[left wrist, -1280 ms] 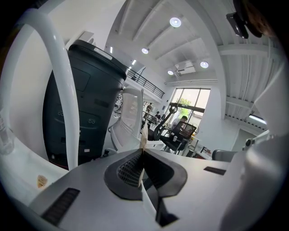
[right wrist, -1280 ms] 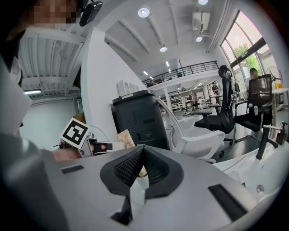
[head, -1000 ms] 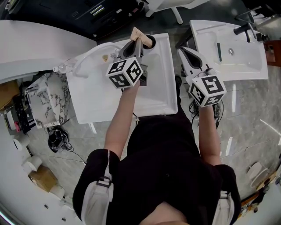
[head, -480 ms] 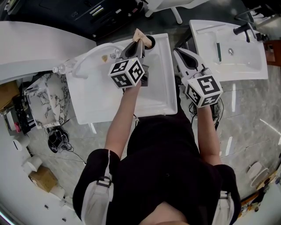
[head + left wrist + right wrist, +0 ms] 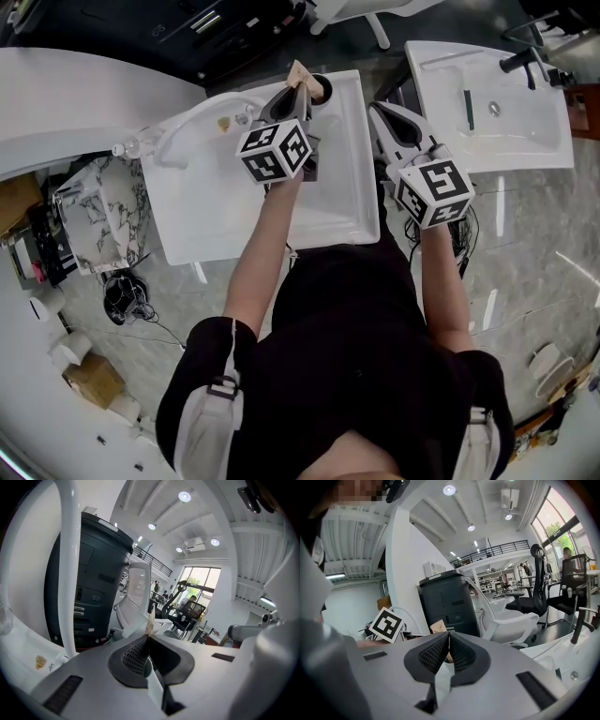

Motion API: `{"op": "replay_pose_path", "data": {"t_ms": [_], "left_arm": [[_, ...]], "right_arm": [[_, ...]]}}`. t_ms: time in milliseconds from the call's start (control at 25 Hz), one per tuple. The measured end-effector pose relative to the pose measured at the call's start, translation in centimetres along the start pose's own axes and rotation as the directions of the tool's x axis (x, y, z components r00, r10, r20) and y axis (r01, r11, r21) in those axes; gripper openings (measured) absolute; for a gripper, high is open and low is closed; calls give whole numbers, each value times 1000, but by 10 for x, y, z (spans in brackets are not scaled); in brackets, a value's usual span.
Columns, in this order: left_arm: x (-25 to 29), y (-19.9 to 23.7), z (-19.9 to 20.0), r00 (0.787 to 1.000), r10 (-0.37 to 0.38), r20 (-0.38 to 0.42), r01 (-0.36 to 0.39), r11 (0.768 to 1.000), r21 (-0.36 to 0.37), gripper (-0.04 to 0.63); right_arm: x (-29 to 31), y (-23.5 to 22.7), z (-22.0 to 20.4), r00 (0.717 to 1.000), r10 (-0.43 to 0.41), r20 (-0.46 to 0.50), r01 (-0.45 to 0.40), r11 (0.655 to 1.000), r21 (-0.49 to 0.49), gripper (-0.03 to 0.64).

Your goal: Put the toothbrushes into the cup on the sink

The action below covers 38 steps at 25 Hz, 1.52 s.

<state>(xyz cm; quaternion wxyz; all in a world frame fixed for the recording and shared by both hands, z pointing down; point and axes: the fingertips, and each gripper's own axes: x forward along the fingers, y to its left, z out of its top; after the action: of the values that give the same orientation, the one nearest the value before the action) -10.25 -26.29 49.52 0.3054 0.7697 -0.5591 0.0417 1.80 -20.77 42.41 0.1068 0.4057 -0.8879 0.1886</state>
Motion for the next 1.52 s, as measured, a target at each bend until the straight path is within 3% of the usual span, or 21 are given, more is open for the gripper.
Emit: {"op": "replay_pose_path", "data": {"t_ms": [960, 1520], "left_arm": [[15, 7, -26, 998, 1, -56, 0, 1000, 18, 17], [14, 19, -35, 996, 45, -71, -44, 999, 27, 17]], "right_arm": [[1, -4, -1, 1000, -10, -3, 10, 1000, 5, 31], [-2, -7, 2, 1000, -17, 1, 17, 1000, 5, 31]]}}
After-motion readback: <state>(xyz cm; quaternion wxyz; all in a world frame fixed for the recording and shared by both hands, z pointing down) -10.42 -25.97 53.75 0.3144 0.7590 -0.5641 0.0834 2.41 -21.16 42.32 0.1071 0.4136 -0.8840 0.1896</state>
